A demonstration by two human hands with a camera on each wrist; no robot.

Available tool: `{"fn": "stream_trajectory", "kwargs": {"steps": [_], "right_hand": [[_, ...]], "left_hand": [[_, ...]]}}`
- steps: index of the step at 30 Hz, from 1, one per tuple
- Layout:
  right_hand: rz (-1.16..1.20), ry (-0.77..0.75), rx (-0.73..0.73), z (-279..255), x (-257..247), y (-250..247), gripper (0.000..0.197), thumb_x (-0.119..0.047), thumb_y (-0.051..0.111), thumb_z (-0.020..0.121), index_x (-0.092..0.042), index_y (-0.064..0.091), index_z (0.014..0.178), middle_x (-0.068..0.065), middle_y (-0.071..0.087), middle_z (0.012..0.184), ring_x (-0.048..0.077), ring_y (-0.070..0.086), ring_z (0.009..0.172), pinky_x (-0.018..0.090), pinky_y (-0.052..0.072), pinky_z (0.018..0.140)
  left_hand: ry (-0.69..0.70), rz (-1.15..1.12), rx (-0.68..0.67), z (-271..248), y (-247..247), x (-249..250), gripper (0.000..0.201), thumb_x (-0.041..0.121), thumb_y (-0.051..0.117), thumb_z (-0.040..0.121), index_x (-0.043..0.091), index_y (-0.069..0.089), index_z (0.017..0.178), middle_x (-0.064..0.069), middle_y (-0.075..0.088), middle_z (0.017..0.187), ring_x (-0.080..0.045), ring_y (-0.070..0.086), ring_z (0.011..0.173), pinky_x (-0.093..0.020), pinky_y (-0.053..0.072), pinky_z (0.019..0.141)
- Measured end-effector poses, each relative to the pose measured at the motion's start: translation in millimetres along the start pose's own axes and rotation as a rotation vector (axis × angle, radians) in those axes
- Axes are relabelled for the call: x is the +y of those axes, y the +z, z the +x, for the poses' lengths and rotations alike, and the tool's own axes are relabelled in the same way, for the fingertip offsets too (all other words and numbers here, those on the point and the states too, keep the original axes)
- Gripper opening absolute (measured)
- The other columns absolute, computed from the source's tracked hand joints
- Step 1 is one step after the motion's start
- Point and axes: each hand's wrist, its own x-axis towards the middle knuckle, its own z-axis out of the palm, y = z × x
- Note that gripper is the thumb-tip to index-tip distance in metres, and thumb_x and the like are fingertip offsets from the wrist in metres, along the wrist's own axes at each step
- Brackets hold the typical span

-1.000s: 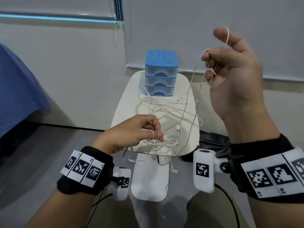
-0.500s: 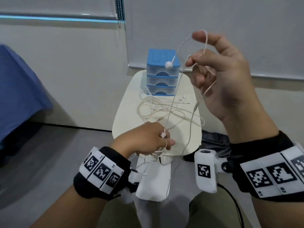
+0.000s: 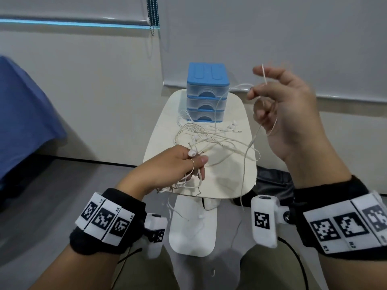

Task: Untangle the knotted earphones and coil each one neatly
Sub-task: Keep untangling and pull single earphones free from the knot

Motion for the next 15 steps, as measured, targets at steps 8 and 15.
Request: {"fn": "stream_trajectory", "kwargs": {"steps": [8,15], "right_hand": [[-0.198,-0.096,0.108,-9,26,3,0.031,0.005,0.057,0.085,-0.018,0.064,0.105,0.007,0.071,0.087,0.015,0.045,0.046,0.021,0.037,0.047],[-0.095,-0.382,0.487,11,29,-17,0.031,-0.007,0.055,0.082,-0.025,0.055,0.108,-0.004,0.064,0.069,0.025,0.058,0.068,0.045,0.045,0.071]], "left_hand": [[-0.037,0.045,0.078,-3,-8,-3,0.043,0.041,0.062,0.101,0.011,0.075,0.074,0.002,0.048,0.055,-0.012,0.039,0.047,-0.022,0.03,0.047],[0.015,-0.126,0.125,-6,-5,-2,0.045,0.038,0.056,0.105,0.008,0.076,0.078,0.002,0.049,0.056,-0.008,0.035,0.047,-0.021,0.027,0.047]]}}
